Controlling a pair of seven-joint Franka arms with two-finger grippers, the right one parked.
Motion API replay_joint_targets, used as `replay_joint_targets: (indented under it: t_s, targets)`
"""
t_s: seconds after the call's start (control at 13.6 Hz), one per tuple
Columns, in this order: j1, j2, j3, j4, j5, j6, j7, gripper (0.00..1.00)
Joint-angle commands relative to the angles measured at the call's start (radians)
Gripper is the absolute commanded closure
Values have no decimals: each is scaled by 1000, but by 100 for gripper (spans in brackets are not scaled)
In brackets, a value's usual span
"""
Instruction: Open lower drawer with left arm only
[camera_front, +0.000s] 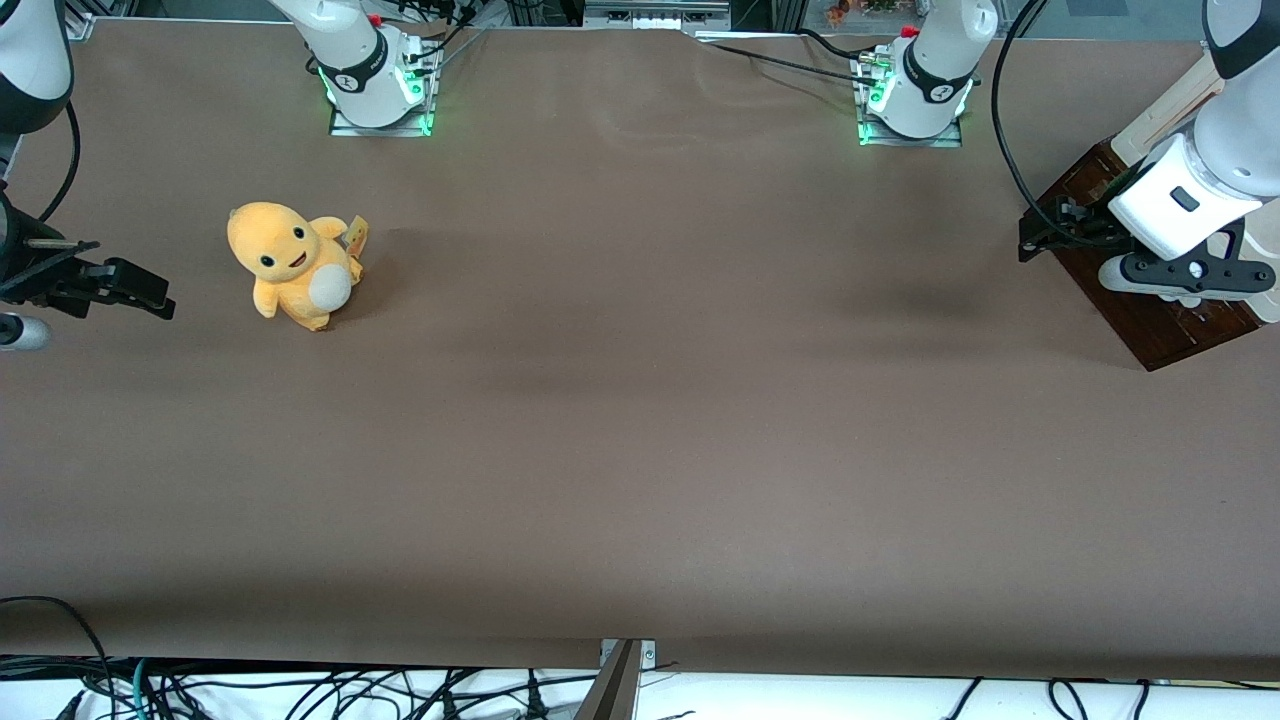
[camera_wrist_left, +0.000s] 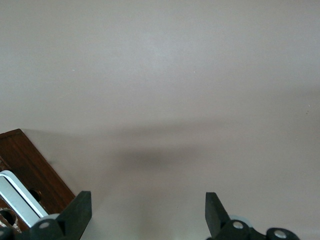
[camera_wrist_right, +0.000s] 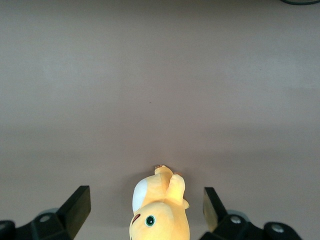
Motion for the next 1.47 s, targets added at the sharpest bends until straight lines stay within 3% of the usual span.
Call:
replay_joint_targets:
  t_s: [0.0, 1.4]
  targets:
    - [5, -14, 1, -3, -25, -5, 11, 0]
    - [-11, 26, 0, 37, -13, -6, 4, 0]
